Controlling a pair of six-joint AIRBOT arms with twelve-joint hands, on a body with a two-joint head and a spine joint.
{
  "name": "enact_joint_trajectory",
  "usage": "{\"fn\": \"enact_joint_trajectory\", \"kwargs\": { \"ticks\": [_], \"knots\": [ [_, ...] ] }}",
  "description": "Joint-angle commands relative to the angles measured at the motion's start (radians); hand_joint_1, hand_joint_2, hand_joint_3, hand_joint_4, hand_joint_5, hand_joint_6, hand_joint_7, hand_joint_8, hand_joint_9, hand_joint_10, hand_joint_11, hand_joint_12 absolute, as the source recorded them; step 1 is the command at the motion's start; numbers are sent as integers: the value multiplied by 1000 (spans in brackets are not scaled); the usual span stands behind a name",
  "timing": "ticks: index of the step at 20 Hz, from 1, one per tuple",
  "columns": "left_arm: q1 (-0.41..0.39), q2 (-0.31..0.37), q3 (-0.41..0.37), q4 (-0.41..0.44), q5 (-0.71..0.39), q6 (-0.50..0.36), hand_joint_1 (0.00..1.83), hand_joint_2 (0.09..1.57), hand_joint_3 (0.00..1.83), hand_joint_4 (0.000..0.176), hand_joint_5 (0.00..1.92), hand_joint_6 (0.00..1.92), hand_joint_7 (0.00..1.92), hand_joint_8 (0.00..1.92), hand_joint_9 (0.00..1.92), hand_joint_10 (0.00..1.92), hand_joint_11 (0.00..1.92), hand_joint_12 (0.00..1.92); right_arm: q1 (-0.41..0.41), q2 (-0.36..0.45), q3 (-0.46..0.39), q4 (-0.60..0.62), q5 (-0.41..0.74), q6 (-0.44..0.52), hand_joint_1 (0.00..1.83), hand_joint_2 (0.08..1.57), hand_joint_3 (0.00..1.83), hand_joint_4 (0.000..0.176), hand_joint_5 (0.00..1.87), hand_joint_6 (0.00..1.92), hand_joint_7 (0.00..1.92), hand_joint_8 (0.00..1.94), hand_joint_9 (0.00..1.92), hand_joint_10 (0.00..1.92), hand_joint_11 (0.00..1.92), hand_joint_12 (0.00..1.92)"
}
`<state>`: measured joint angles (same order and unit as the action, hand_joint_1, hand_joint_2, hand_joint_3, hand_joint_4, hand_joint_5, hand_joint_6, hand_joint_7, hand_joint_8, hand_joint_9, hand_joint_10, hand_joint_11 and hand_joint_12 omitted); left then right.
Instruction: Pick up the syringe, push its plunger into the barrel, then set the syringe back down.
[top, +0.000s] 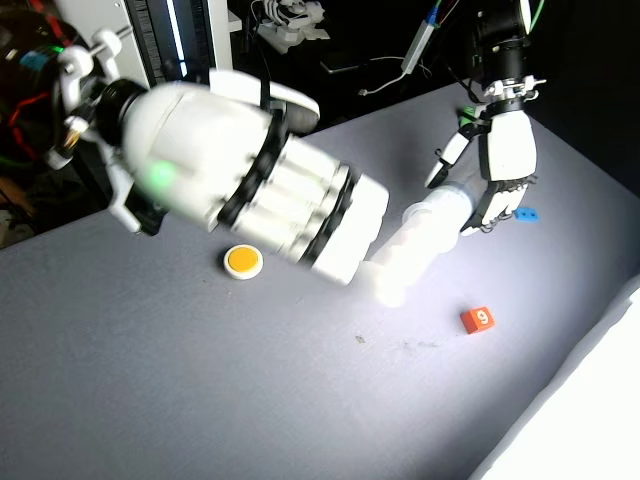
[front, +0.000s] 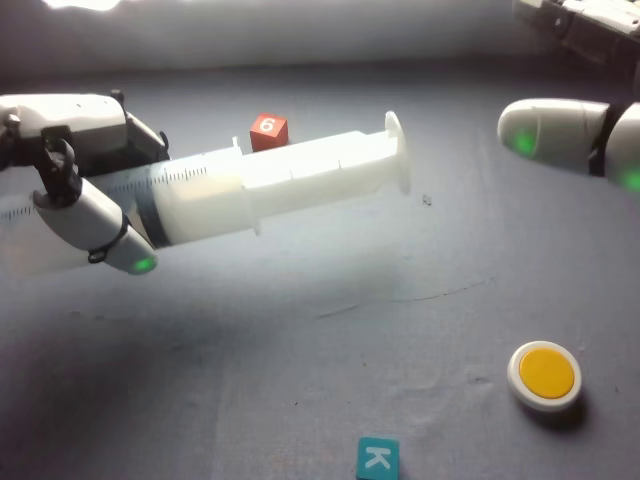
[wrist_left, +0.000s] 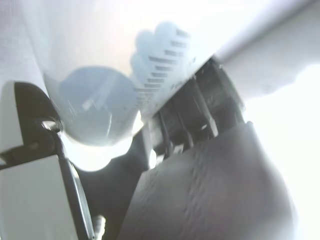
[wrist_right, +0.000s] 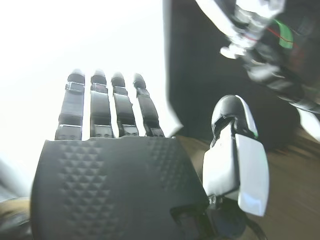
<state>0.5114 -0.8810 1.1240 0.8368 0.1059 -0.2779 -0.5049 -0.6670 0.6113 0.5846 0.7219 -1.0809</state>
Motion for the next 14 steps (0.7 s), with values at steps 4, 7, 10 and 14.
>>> {"fn": "enact_joint_trajectory", "kwargs": {
  "ticks": [4,7,10,14],
  "knots": [
    [-47,29,7,-48,-155,-6,1225,1163,2,0,841,1076,946,1258,877,1265,684,1519,-26,-21,-9,14,353,253,0,1091,0,0,0,0,0,0,0,0,0,0],
    [-74,49,21,-86,-195,-6,1220,1166,1,0,830,1103,945,1249,874,1259,684,1511,-91,-60,-13,29,431,479,0,1079,0,0,0,0,0,0,0,0,0,0],
    [-98,51,50,-138,-219,-6,1335,1162,2,0,809,1094,915,1214,840,1349,660,1481,-109,-93,-17,57,477,552,0,1058,0,0,0,0,0,0,0,0,0,0],
    [-110,63,63,-151,-269,-6,1234,1154,0,0,869,1022,963,1242,878,1249,646,1551,-82,-161,35,70,457,651,0,1058,0,0,0,0,0,0,0,0,0,0]
  ]
}}
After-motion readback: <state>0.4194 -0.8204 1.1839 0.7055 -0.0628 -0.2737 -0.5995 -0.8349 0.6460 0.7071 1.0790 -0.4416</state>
